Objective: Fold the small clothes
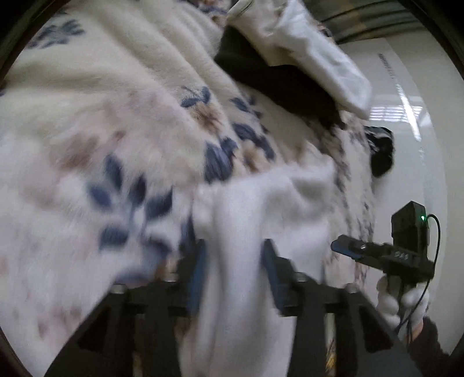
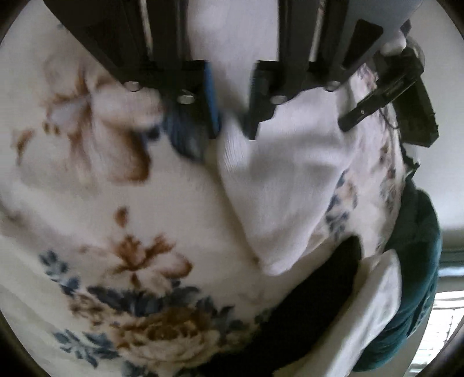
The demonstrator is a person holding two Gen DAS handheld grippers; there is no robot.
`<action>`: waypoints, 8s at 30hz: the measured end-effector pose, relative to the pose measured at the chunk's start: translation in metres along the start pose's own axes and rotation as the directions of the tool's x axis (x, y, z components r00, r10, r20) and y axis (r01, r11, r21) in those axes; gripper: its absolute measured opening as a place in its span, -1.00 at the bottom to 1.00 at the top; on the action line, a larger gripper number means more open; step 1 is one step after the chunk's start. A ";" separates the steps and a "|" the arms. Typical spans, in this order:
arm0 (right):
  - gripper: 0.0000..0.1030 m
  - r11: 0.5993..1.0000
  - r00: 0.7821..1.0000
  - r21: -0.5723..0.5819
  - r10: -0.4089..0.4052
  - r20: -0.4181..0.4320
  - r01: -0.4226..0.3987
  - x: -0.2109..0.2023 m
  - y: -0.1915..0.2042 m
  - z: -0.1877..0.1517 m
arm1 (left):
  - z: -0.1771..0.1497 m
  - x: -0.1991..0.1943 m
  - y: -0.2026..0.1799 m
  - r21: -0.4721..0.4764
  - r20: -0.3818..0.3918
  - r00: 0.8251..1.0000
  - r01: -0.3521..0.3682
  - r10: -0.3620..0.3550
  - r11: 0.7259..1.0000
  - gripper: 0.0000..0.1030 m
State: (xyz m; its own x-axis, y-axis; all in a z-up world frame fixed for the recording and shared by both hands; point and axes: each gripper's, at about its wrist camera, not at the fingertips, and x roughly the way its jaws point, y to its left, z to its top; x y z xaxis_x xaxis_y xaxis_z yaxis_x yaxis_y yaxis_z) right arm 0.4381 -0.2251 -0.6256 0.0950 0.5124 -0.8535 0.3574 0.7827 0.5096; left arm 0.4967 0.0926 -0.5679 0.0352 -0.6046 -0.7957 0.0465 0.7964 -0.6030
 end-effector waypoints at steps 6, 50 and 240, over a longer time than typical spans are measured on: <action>0.27 0.995 0.991 -0.008 0.096 -0.098 -0.097 -0.054 -0.020 -0.099 | -0.111 -0.062 -0.003 -0.064 0.036 0.999 0.031 -0.029 0.997 -0.03; 0.31 0.984 0.926 0.088 0.177 -0.334 -0.156 0.056 -0.102 -0.363 | -0.341 -0.017 0.067 -0.331 -0.048 0.993 0.084 -0.106 0.940 0.27; 0.75 0.984 0.986 -0.100 0.142 -0.090 -0.151 -0.062 -0.040 0.087 | -0.064 -0.065 0.021 -0.330 0.292 0.952 0.184 -0.085 0.926 0.52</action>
State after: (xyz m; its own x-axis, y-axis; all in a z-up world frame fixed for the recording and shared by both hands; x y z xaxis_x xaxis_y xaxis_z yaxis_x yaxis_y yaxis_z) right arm 0.4993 -0.3186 -0.6026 0.0606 0.6479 -0.7593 0.2445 0.7279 0.6406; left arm 0.4317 0.1493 -0.5327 0.3214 -0.6485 -0.6900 -0.2801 0.6310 -0.7235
